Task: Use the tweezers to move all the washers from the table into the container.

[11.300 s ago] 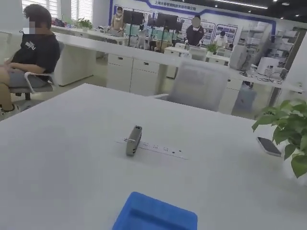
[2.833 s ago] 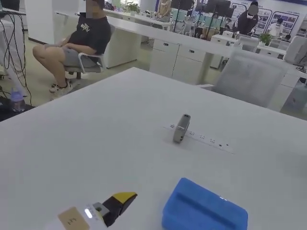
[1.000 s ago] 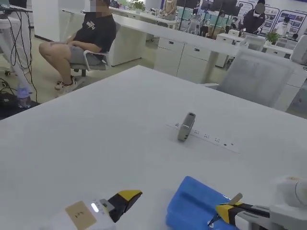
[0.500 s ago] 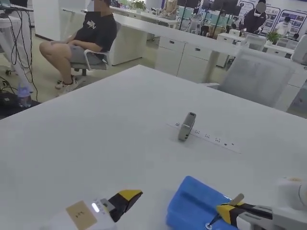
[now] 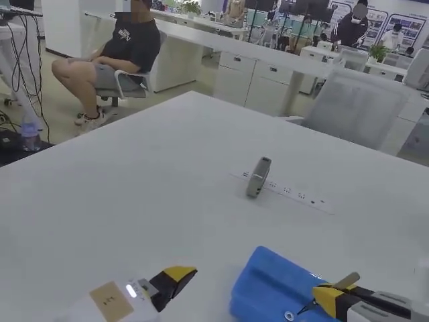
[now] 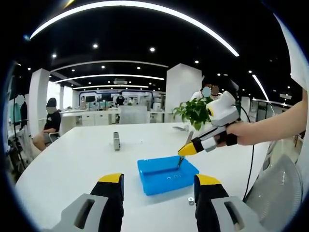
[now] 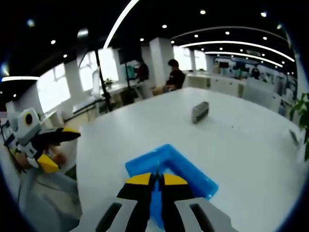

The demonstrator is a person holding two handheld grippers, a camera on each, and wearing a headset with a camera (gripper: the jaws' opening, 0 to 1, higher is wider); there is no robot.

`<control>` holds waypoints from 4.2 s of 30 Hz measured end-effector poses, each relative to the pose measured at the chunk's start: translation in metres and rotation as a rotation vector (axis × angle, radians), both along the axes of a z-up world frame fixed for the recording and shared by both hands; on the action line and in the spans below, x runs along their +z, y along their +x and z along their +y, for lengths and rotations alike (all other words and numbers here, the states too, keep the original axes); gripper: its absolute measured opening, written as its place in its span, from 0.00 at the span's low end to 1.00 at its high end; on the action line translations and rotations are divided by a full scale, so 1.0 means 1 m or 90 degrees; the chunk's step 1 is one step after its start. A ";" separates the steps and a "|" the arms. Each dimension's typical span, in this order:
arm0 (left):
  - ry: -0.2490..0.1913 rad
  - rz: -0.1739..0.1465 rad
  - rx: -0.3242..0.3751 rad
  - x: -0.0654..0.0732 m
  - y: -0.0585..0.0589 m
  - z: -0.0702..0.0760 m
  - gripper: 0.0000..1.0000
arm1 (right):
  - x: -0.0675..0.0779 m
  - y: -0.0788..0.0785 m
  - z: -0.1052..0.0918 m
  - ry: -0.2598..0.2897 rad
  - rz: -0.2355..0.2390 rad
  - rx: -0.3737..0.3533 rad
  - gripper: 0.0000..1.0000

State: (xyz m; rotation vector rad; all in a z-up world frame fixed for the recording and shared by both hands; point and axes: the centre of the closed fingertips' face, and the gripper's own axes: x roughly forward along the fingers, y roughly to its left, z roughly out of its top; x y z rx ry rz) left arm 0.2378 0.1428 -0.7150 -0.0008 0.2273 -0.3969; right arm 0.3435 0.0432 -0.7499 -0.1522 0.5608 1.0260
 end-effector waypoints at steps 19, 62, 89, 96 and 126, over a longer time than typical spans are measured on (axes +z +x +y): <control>0.011 0.009 -0.004 -0.004 0.000 -0.001 0.57 | -0.021 -0.051 0.005 -0.014 0.041 0.041 0.03; 0.028 0.014 -0.003 -0.008 0.000 0.001 0.53 | -0.058 -0.085 0.011 -0.147 -0.026 0.144 0.03; 0.030 0.015 -0.003 -0.008 0.000 0.001 0.51 | -0.044 -0.074 0.011 -0.095 -0.001 0.105 0.03; 0.025 0.013 -0.003 -0.007 0.000 0.001 0.51 | -0.022 -0.058 0.010 -0.055 -0.010 0.075 0.03; 0.021 0.014 -0.001 -0.006 0.000 0.002 0.50 | -0.018 0.026 0.028 0.030 0.035 -0.023 0.03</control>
